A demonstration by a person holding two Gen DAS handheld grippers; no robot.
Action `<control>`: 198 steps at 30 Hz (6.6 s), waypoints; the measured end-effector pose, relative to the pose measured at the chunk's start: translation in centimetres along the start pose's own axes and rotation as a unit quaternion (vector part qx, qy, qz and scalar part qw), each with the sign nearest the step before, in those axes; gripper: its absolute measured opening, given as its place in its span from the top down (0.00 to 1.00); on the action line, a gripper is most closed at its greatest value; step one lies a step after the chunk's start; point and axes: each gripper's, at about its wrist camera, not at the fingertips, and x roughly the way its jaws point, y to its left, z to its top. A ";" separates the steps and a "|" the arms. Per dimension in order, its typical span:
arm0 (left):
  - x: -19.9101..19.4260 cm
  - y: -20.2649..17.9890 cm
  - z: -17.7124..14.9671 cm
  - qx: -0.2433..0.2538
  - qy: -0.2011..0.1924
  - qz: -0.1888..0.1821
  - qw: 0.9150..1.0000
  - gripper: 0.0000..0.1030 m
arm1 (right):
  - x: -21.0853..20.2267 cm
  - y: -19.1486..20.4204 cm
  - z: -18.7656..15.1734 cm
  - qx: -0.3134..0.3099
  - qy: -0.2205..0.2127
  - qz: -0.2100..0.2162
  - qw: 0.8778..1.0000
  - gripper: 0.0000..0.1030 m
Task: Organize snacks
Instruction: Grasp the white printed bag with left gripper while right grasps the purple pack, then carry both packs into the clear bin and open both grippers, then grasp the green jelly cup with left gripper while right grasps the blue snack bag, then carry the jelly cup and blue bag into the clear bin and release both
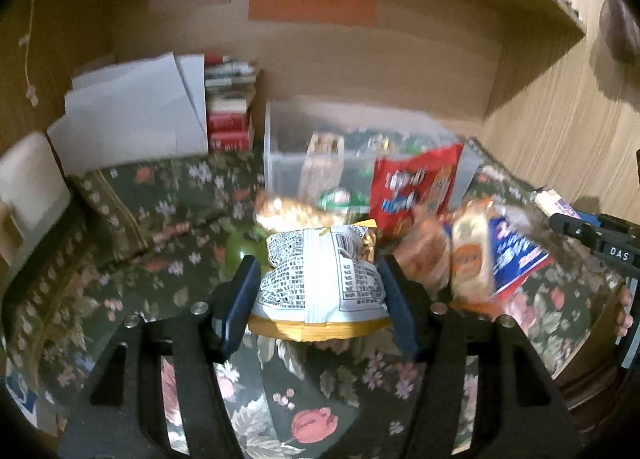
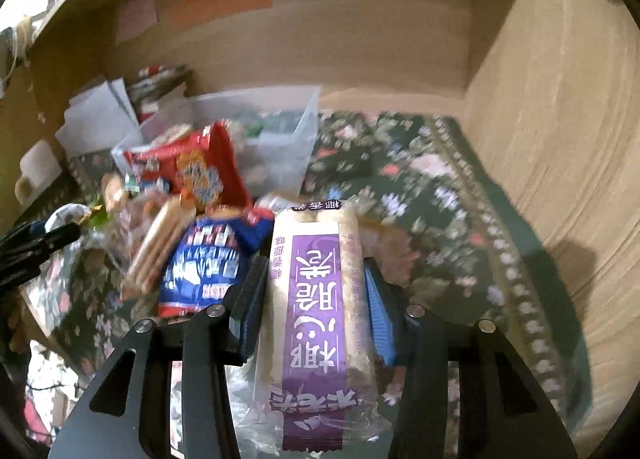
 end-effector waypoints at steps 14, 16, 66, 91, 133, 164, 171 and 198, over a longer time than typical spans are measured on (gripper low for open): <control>-0.5 -0.4 8.1 0.002 -0.086 -0.007 0.996 0.41 | -1.1 2.7 6.1 -0.021 -0.081 0.027 0.996 0.59; -0.2 -0.5 9.4 0.004 -0.096 -0.006 0.995 0.41 | -0.9 3.1 7.2 -0.027 -0.089 0.030 0.995 0.59; 5.9 -0.4 13.9 0.029 -0.044 -0.012 0.999 0.32 | 5.3 5.2 12.6 -0.065 -0.039 0.031 0.997 0.45; 4.8 5.6 1.9 -0.023 0.045 0.020 0.999 0.37 | 3.6 4.7 0.2 -0.002 0.032 0.040 0.999 0.36; 1.9 3.1 5.4 -0.001 -0.017 0.009 1.000 0.55 | 0.6 3.3 2.5 0.026 -0.026 0.054 0.998 0.55; 11.1 2.3 13.7 0.015 -0.014 0.004 1.000 0.55 | 9.9 9.9 13.9 -0.091 -0.023 0.069 0.993 0.55; 13.2 2.6 13.2 0.014 0.010 0.001 1.000 0.55 | 13.1 9.3 13.9 -0.086 0.020 0.063 0.994 0.54; 6.6 2.7 9.7 0.004 -0.013 0.035 0.999 0.12 | 4.6 5.6 10.6 -0.080 -0.041 0.042 0.995 0.34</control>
